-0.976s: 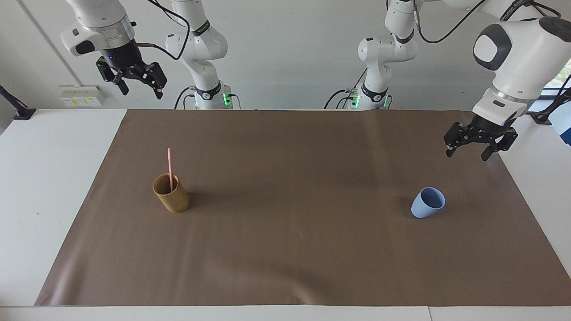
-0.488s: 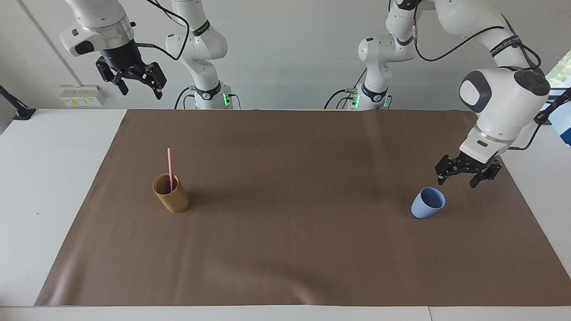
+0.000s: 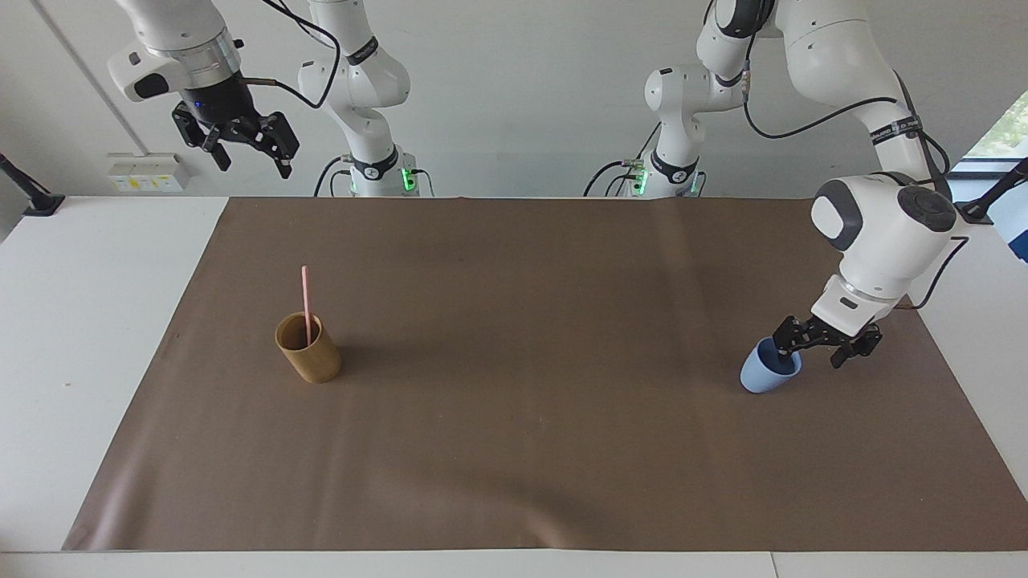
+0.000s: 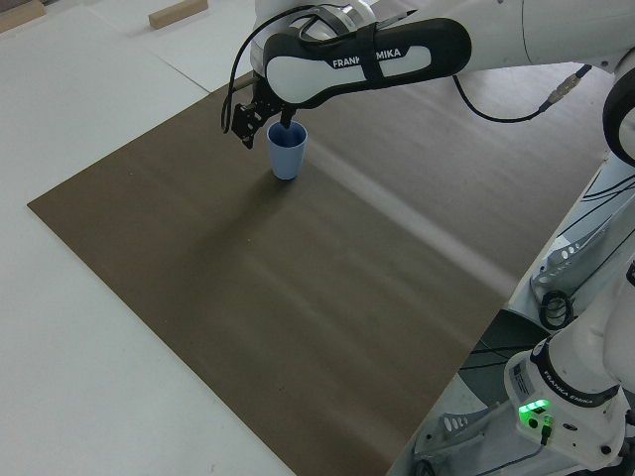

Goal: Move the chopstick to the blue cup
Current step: 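Reach the left gripper to the light blue cup and grasp it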

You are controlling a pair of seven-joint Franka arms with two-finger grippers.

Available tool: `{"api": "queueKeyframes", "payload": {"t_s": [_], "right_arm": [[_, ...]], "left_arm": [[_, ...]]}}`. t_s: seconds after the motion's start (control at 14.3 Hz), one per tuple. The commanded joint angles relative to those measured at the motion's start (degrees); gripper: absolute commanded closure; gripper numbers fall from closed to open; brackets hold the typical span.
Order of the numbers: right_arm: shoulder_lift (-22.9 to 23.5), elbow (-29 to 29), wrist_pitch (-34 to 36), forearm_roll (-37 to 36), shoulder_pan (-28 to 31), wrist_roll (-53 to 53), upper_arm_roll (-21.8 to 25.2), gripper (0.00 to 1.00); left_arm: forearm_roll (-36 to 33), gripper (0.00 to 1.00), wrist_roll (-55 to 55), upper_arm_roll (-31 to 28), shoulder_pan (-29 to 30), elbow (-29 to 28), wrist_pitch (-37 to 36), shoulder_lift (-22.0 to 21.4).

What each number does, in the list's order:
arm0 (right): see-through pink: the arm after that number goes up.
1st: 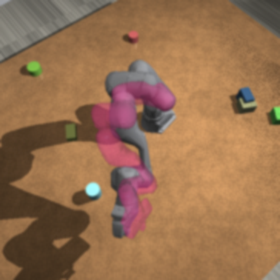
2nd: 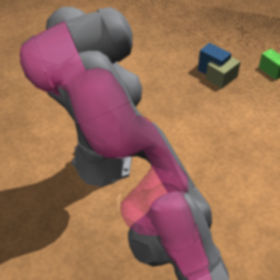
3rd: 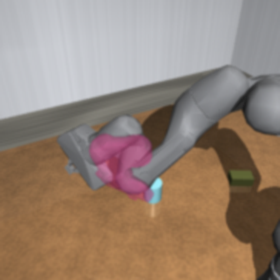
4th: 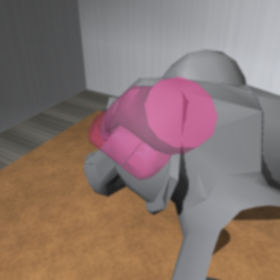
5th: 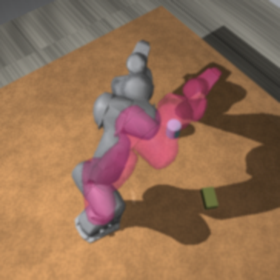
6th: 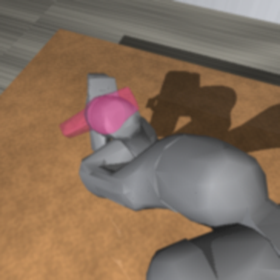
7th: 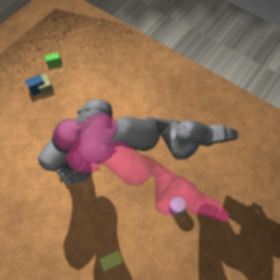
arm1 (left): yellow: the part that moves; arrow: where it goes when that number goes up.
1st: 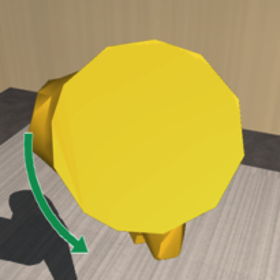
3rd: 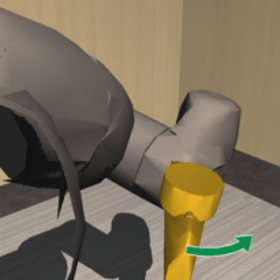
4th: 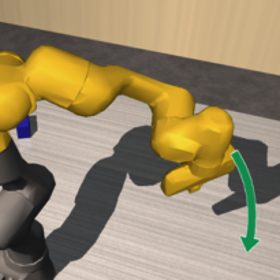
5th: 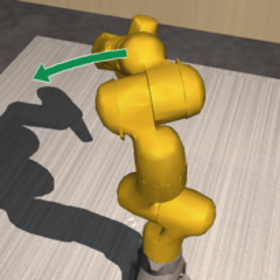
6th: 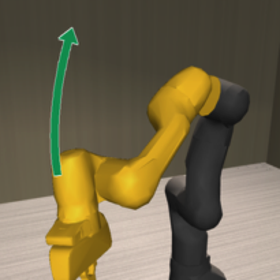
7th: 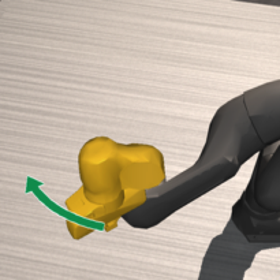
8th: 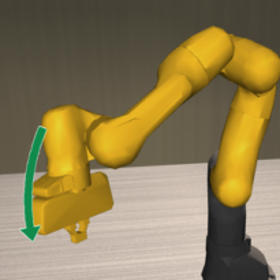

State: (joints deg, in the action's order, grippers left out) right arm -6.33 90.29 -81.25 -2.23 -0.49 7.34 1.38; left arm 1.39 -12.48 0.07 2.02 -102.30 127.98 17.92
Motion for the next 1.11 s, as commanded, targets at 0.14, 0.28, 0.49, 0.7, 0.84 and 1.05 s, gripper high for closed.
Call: {"api": "queueKeyframes", "payload": {"t_s": [0.14,0.28,0.49,0.7,0.84,1.05], "right_arm": [[-1.7,1.9,-0.4,1.4,0.8,-1.3,-0.1,0.0],[-1.7,2.0,-0.4,1.4,0.8,-1.3,0.0,0.0],[-1.9,2.1,-0.3,1.4,0.8,-1.3,0.0,0.0],[-2.1,2.4,-0.3,1.4,0.8,-1.3,0.0,0.0],[-2.1,2.7,-0.3,1.4,0.9,-1.3,0.1,0.0],[-2.2,2.7,-0.3,1.4,0.9,-1.3,0.1,0.0]], "left_arm": [[-0.4,0.08,-0.1,0.5,0.8,-2.6,4.1,0.1],[-0.2,0.1,0.1,0.5,0.8,-2.6,4.1,0.2],[-0.1,0.1,0.3,0.5,0.7,-3.5,4.7,0.4],[-0.1,0.1,0.4,0.5,0.7,-4.0,4.8,0.4],[-0.1,0.1,0.4,0.5,0.7,-4.0,4.8,0.3],[-0.1,0.12,0.4,0.5,0.6,-4.3,5.3,0.2]]}}
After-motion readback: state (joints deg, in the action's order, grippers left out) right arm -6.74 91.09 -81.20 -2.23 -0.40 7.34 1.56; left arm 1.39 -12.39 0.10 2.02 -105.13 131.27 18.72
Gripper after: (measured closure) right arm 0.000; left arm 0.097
